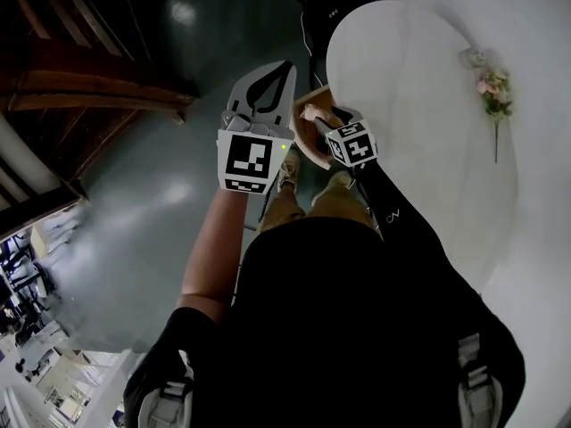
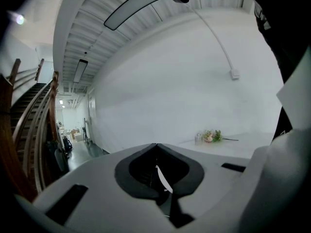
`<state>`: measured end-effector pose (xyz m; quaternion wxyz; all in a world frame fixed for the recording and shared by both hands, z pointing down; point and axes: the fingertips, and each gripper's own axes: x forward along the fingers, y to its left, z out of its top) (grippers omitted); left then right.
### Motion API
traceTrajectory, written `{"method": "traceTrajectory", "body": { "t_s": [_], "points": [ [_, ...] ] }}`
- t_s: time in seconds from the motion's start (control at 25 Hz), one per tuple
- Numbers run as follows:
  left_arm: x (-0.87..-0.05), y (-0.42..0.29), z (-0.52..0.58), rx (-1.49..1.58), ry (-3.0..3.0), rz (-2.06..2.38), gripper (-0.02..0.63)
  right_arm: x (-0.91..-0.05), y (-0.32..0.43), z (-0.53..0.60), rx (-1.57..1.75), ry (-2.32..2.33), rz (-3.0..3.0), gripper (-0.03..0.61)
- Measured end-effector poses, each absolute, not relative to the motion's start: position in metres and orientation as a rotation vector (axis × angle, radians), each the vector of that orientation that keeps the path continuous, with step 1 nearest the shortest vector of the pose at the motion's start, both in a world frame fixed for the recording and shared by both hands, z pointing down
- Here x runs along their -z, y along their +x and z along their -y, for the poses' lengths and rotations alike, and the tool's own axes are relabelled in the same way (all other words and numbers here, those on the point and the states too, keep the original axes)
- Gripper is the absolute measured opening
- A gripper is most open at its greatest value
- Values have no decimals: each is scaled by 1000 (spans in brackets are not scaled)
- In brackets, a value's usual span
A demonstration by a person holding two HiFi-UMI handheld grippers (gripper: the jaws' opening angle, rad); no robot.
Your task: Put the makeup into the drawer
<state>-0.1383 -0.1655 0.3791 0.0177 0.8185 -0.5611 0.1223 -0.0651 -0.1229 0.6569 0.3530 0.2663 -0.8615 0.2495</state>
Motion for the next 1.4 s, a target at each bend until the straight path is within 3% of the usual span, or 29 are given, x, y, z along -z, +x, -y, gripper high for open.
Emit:
{"method": "traceTrajectory", "body": {
  "t_s": [0.68, 1.4],
  "points": [
    [-371, -132, 180, -320, 2584, 1705, 9, -629, -55, 141, -615, 787, 2324, 193],
    [-323, -137, 192, -254, 2736, 1675, 9, -375, -59, 182, 18, 1164, 2726, 193]
  ]
}}
